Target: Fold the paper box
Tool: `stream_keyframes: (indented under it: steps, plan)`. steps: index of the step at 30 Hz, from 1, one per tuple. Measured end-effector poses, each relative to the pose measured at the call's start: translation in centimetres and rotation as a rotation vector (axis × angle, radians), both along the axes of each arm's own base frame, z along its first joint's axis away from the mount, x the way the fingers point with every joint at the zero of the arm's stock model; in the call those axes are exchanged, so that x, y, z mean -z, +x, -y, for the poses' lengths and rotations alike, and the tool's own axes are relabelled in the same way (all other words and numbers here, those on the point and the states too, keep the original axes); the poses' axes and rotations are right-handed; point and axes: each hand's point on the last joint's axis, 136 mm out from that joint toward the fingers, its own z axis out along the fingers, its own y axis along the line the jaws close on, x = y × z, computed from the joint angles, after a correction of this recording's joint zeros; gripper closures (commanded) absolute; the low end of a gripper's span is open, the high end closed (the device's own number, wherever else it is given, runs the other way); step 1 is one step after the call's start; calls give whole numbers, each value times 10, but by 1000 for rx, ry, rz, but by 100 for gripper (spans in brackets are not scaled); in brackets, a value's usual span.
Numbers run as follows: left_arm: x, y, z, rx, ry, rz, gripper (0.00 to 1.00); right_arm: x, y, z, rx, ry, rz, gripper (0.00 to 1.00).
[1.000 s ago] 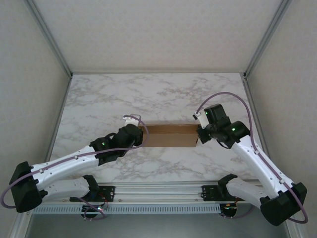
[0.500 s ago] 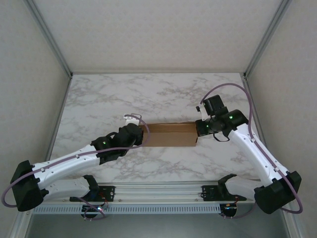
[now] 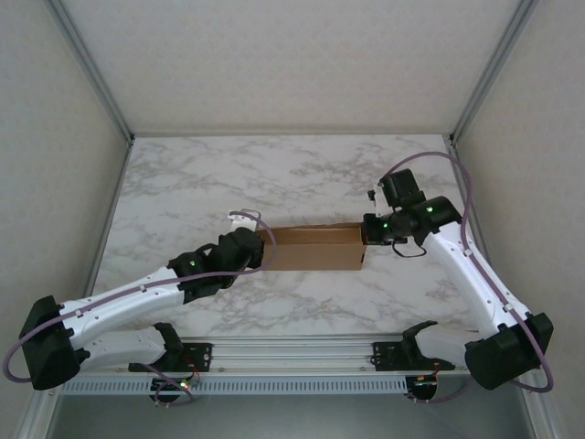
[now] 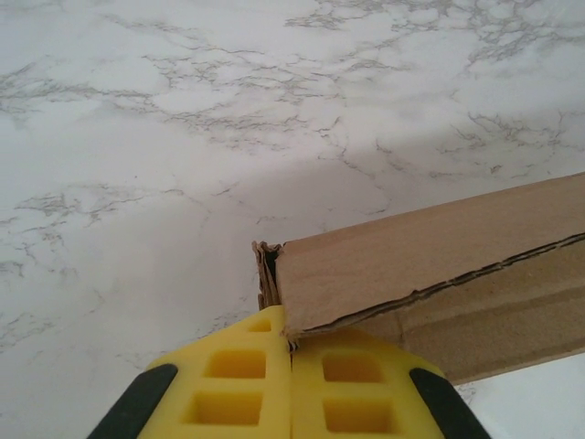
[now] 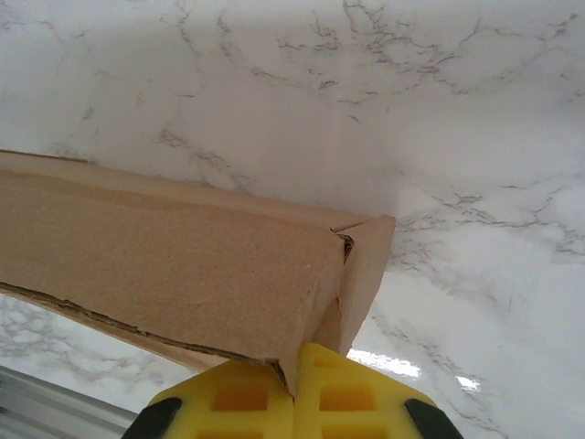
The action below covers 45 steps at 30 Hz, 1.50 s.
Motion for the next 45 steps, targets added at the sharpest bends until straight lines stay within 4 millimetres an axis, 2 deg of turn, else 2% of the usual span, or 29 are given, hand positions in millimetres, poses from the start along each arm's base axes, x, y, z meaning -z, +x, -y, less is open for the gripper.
stream_keyframes:
  steps: [17,32,40,45]
  plan:
    - [0,0,-1,-4,3,2,94,-3,4,-1,74,164,-68,100]
    - [0,-3,10,43,-29,-10,93,5,-3,24,-32,-40,55,100]
    - [-1,-1,14,45,-40,-5,93,21,3,26,-92,-152,158,99]
    - [0,0,15,44,-48,1,94,26,11,24,-70,-157,247,95]
